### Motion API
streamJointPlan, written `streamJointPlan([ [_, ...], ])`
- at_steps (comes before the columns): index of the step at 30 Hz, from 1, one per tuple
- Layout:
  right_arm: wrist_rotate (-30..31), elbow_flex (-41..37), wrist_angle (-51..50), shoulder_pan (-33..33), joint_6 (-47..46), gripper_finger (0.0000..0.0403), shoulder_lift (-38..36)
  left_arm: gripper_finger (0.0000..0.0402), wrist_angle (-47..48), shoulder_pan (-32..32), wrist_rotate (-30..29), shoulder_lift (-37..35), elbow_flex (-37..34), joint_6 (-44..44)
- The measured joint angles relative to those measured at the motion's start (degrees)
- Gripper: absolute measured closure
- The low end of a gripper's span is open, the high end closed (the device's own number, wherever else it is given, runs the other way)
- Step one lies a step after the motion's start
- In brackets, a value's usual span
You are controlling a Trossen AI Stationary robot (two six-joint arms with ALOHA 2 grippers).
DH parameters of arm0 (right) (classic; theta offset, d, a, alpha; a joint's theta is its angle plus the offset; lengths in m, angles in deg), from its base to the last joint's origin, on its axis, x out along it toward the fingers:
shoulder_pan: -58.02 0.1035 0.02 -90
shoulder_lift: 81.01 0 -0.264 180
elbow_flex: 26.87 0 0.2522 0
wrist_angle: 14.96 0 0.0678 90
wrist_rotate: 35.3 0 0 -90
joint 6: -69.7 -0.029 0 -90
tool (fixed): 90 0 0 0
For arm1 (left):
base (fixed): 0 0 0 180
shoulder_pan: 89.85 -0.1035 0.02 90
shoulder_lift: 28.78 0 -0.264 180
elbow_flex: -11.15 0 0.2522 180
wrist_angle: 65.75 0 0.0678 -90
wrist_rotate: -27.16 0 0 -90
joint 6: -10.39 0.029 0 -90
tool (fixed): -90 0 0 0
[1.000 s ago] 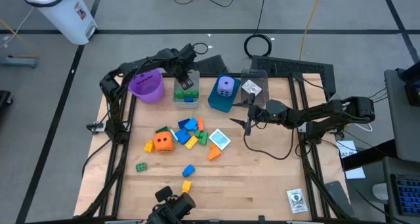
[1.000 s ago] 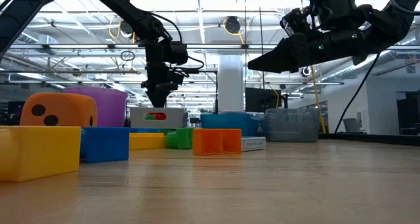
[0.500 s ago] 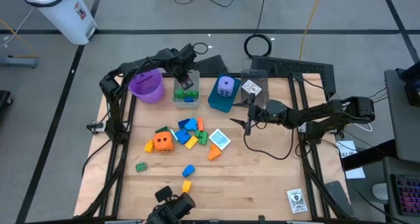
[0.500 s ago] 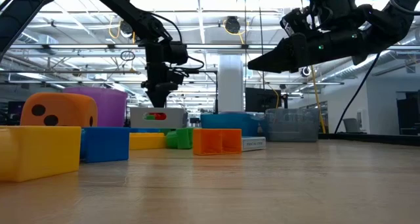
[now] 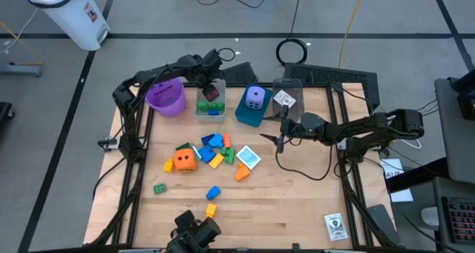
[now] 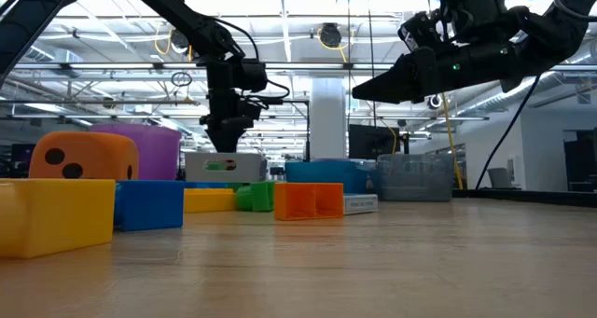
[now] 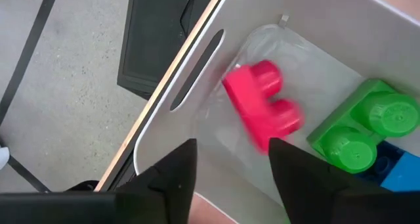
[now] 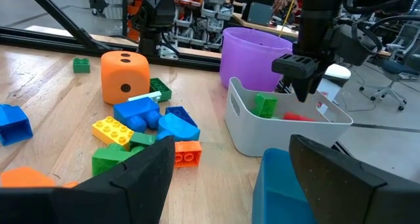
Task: Pick & Place Toys
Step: Put the dark blue game piece into the gray bin
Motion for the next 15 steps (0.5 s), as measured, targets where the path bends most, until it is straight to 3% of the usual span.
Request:
streamJointPlan([
  [6, 0.0, 0.0, 0.0, 0.0, 0.0, 0.0115, 0.0, 0.0175, 0.72, 0.39, -0.01, -0.17, 0.0, 0.0],
  [15, 0.0, 0.0, 0.02, 0.0, 0.02, 0.0115, 0.01, 0.0172, 9.99, 2.53, 0.12, -6.42, -0.07, -3.29],
])
